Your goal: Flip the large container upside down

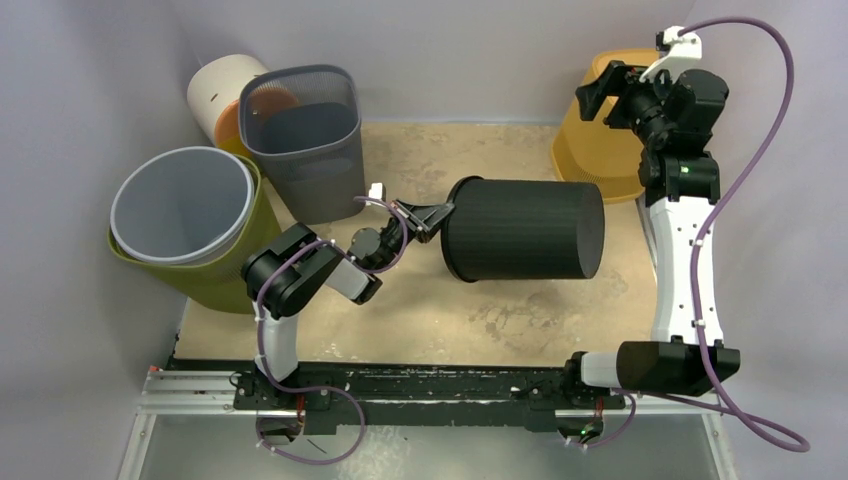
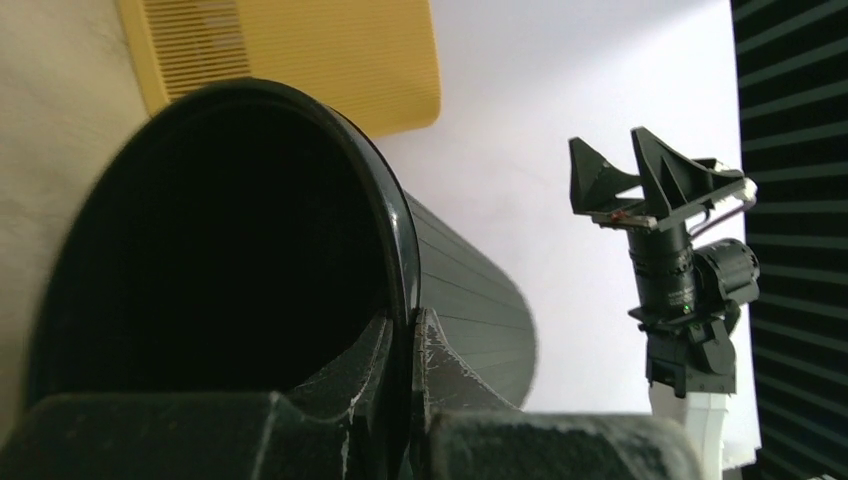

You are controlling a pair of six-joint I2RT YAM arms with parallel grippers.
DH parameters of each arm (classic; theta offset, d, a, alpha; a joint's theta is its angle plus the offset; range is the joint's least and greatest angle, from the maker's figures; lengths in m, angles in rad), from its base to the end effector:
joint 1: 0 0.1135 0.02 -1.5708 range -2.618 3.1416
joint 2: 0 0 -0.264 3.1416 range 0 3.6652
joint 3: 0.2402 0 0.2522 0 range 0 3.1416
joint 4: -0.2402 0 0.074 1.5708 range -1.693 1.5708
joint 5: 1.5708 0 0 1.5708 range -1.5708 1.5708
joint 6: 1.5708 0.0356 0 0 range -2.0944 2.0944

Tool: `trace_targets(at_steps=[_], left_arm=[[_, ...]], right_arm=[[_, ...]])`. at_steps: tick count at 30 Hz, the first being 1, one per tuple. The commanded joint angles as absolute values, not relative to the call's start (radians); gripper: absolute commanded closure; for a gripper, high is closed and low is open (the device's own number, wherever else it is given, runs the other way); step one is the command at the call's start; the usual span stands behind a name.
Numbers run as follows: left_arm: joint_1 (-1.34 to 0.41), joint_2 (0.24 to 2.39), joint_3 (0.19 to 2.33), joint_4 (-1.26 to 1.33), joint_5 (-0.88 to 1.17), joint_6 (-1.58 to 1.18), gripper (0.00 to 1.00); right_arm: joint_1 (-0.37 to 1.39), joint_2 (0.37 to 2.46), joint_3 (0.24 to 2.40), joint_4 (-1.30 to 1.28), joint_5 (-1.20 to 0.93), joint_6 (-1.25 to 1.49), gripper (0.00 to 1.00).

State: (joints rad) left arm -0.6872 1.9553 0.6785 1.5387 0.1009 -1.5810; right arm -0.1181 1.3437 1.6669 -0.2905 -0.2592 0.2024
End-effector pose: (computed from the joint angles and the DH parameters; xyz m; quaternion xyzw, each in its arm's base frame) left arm 0.2707 -0.2268 0.1695 -0.2267 0.5655 -0.7310 0.3073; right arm 0.2812 -0.0242 0.5090 0.0184 0.6956 0.1198 0.7081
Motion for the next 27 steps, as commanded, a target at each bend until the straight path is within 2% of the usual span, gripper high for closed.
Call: trace_targets(at_steps=[1,27], left_arm=[[-0.669,2.034,0.61,1.671,0.162,-1.478,1.0],[-0.634,2.108,0.636,1.541,0.201,-1.371,1.0]], right_arm=[[-0.117,1.328,1.66,-0.244,-0.293,0.2,0.12],[-0.117,1.316,1.636,-0.232,-0.305,0.213,0.12]])
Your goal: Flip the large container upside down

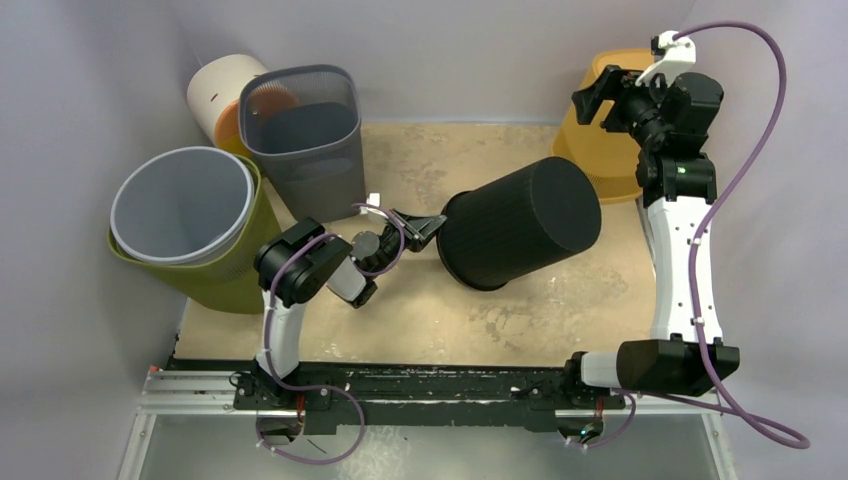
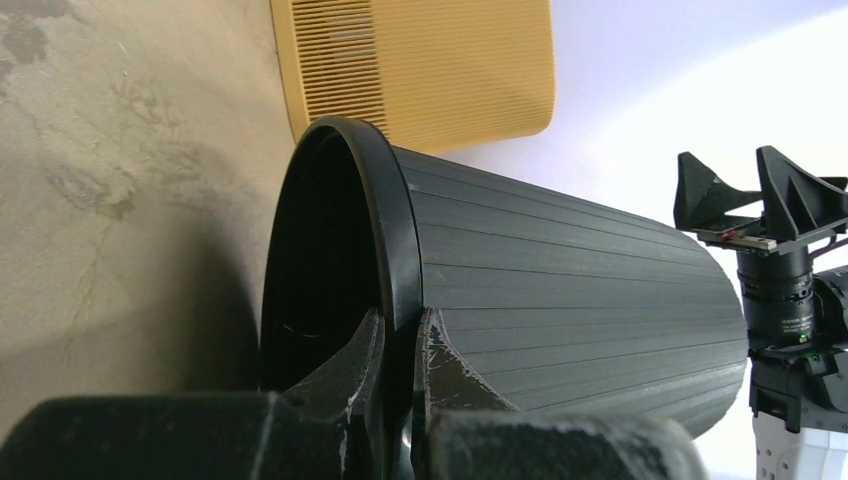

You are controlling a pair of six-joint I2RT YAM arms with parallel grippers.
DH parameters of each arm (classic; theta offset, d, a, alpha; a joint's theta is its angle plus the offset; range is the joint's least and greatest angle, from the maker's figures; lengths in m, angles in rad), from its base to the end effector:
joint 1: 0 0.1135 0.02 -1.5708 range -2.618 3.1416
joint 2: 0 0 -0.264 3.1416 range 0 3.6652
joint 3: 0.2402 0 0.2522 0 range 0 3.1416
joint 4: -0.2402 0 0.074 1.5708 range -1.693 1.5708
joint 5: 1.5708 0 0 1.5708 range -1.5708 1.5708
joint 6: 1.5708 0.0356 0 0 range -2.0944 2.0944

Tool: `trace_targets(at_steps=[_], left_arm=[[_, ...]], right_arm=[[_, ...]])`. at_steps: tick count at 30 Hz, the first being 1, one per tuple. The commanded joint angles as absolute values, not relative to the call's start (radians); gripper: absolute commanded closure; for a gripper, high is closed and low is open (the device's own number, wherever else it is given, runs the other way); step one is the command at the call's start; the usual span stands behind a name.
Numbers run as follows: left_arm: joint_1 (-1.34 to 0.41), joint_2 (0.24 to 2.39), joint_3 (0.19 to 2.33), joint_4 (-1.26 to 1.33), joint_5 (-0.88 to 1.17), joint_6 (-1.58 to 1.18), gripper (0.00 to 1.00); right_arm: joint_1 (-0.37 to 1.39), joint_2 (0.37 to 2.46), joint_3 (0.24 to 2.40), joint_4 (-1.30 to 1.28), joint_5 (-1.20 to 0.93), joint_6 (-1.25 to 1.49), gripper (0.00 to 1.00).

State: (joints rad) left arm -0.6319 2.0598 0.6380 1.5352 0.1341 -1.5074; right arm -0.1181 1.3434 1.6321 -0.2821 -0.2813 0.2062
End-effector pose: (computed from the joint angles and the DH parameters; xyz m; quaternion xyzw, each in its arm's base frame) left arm 0.2782 -0.2096 0.1256 -0.2364 0.6229 -0.6743 0.3185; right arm 0.2856 -0.0239 0.4987 0.0145 0.7047 0.1296 0.6974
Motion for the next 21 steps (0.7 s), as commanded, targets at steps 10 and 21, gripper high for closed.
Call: trace_targets(at_steps=[10,21], left_arm=[[-0.627,2.151,0.663,1.465,0.211,-1.321,1.0],[-0.617,2.089,0.7,1.198,0.204,-1.174,0.96]], right_arm=[[-0.117,1.315,1.626,-0.227,-0.315,0.217,0.12],[-0.117,1.301,1.601,-0.22,-0.31,0.219,0.12]])
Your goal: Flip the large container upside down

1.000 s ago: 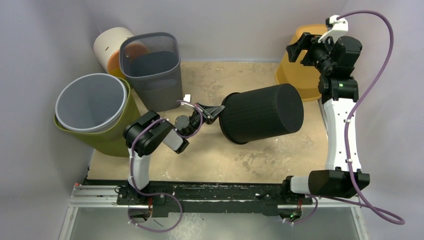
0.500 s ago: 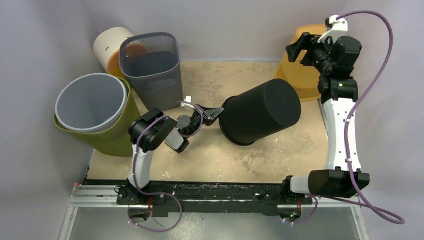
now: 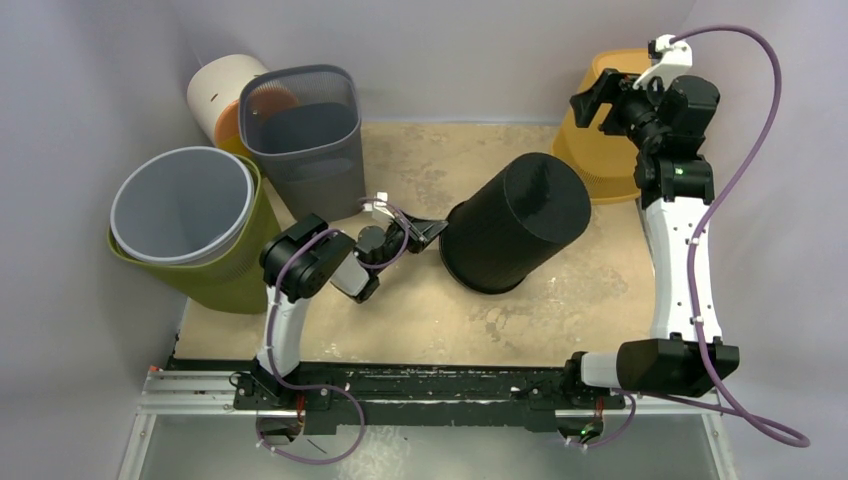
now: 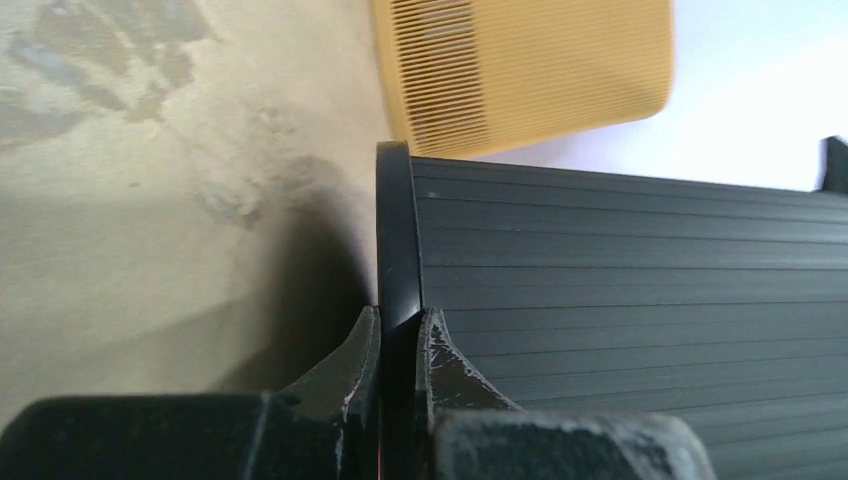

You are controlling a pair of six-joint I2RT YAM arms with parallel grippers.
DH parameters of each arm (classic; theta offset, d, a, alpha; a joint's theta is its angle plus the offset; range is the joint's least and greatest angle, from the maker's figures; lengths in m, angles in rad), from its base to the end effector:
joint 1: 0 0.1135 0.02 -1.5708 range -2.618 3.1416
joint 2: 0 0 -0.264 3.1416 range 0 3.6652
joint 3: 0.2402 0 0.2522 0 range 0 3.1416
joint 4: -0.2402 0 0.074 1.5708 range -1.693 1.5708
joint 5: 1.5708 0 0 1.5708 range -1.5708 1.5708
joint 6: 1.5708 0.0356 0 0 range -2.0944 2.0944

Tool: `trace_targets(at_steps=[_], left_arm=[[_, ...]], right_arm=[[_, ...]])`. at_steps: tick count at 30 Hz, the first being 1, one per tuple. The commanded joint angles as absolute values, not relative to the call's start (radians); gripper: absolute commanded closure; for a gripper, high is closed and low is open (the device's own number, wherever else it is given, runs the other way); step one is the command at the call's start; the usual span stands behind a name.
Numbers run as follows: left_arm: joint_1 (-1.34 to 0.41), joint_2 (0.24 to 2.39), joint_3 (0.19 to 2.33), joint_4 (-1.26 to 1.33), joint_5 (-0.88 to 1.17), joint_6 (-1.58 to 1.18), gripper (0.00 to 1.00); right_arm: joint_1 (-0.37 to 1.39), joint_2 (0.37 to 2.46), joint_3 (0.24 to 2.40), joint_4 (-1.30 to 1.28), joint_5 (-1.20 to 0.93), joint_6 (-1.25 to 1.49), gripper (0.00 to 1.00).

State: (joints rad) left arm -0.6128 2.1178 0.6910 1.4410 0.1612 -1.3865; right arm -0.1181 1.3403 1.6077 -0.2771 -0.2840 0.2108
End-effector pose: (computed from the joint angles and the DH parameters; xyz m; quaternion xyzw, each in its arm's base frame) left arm 0.2920 -0.2123 0.1067 -0.2109 0.6697 -0.6277 0.3362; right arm 0.2874 -0.0241 0.4921 0.0169 0.7102 0.1327 0.6912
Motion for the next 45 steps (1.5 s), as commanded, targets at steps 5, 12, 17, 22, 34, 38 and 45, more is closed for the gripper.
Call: trace_targets(at_steps=[5,12,17,22,34,38,45], left_arm=[[-0.616,2.022,0.735,1.021,0.188,-1.083,0.86],[-0.617,1.98,0.757,0.901,0.184,-1.032,0.71],[-0.625,1.915,0.776,0.79,0.151,-0.968,0.65],[-0.692,1.876,0.879,0.639,0.136,-0.904,0.64],[-0.927,2.127,1.227,0.624,0.146,-0.974,0.63],[-0.949,2.234,1.369,0.604,0.17,-0.995,0.63],[-1.019,2.422,1.649,0.544,0.206,-1.022,0.63]], right_arm=[[-0.118,1.297,1.59,-0.216,-0.31,0.221,0.12],[-0.117,1.294,1.584,-0.214,-0.313,0.223,0.1],[-0.117,1.293,1.576,-0.218,-0.311,0.225,0.01],[-0.117,1.285,1.594,-0.217,-0.293,0.235,0.0],[-0.117,1.308,1.669,-0.26,-0.325,0.23,0.0],[-0.117,1.31,1.673,-0.267,-0.316,0.221,0.0],[-0.117,1.316,1.675,-0.25,-0.325,0.23,0.0]])
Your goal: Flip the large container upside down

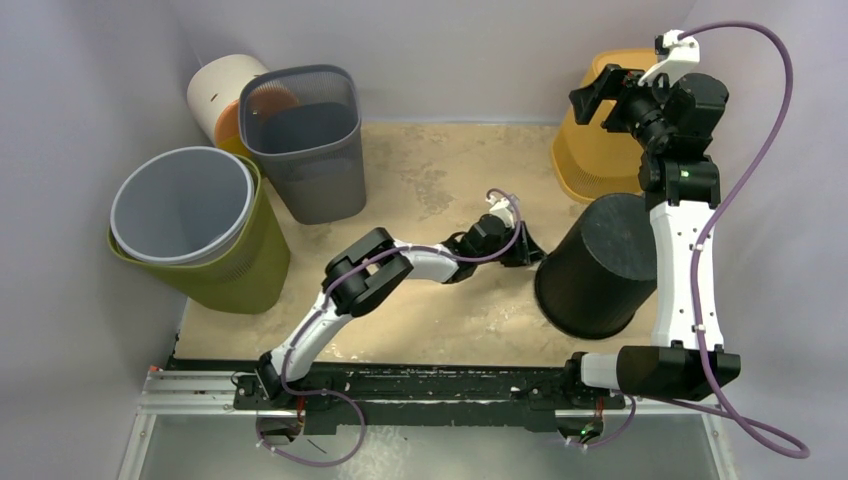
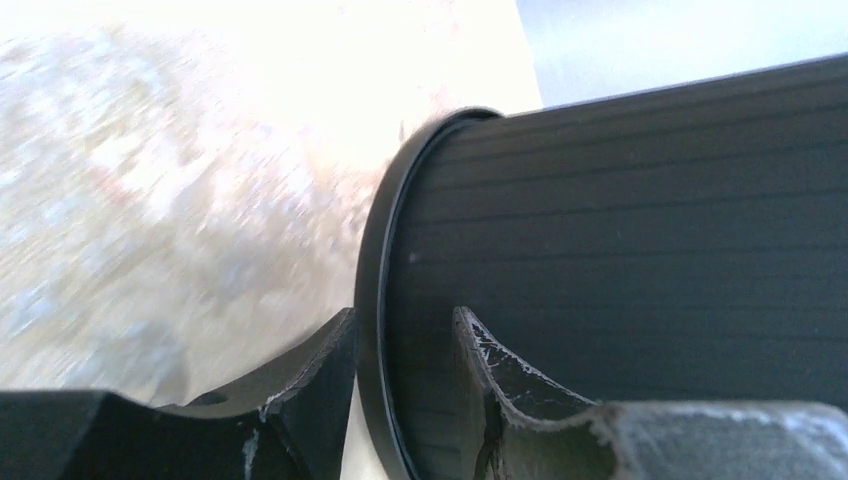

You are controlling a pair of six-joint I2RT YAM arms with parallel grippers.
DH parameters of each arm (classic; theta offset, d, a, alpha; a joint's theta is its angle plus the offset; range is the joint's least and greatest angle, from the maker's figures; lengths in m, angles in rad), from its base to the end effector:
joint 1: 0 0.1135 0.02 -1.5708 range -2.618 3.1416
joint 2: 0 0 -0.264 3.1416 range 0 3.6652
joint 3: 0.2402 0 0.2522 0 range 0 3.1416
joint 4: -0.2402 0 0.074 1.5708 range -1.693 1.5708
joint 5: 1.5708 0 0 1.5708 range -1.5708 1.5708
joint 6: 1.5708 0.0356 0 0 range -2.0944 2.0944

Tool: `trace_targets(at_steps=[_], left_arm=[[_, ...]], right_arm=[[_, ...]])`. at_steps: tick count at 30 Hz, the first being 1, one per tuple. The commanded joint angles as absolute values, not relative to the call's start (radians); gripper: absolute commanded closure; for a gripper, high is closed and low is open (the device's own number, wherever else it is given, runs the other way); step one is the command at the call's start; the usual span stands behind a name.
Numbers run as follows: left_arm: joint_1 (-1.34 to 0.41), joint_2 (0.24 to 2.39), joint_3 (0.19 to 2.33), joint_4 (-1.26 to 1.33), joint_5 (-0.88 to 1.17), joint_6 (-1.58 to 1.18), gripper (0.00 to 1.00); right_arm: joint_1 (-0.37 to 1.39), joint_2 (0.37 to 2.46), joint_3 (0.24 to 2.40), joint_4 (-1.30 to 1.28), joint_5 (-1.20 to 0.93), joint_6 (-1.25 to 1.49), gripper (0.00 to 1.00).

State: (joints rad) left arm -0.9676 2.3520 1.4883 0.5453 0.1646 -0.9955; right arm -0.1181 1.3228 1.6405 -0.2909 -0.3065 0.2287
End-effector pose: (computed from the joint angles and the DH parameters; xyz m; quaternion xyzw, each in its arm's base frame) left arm 0.2869 -0.4268 0.1195 0.0369 0.8081 -0.5226 0.2692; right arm 0.2764 -0.0220 0.5058 0.0112 0.6979 0.1455 0.7012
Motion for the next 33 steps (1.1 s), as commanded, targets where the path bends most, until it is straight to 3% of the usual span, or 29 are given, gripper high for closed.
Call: trace_targets(at_steps=[1,7,14,24,28,33], left_arm=[[-1.028,2.446,1.691,0.534,0.21,-1.032,0.63],[-1.058,2.573,1.93,0.448,0.24,-1.042,0.63],[-1.072,2.628,2.007,0.336,0.311,-0.977,0.63],[-0.937,2.224,1.673,0.073,0.162,-0.664,0.5],[-0.91,2.04,1.676,-0.163,0.011,-0.481,0.44],[-0.898,1.864,1.766,-0.391,-0.146,-0.314,0.44]], right_arm=[[-0.117,1.316,1.672,-0.25,-0.323,0.231,0.0],[-0.117,1.324,1.661,-0.245,-0.314,0.223,0.0],[-0.118,1.324,1.645,-0.237,-0.31,0.213,0.0],[-0.117,1.332,1.636,-0.235,-0.298,0.188,0.0],[-0.113,1.344,1.609,-0.223,-0.33,0.195,0.0],[-0.066,1.369,1.559,-0.197,-0.337,0.204,0.0]])
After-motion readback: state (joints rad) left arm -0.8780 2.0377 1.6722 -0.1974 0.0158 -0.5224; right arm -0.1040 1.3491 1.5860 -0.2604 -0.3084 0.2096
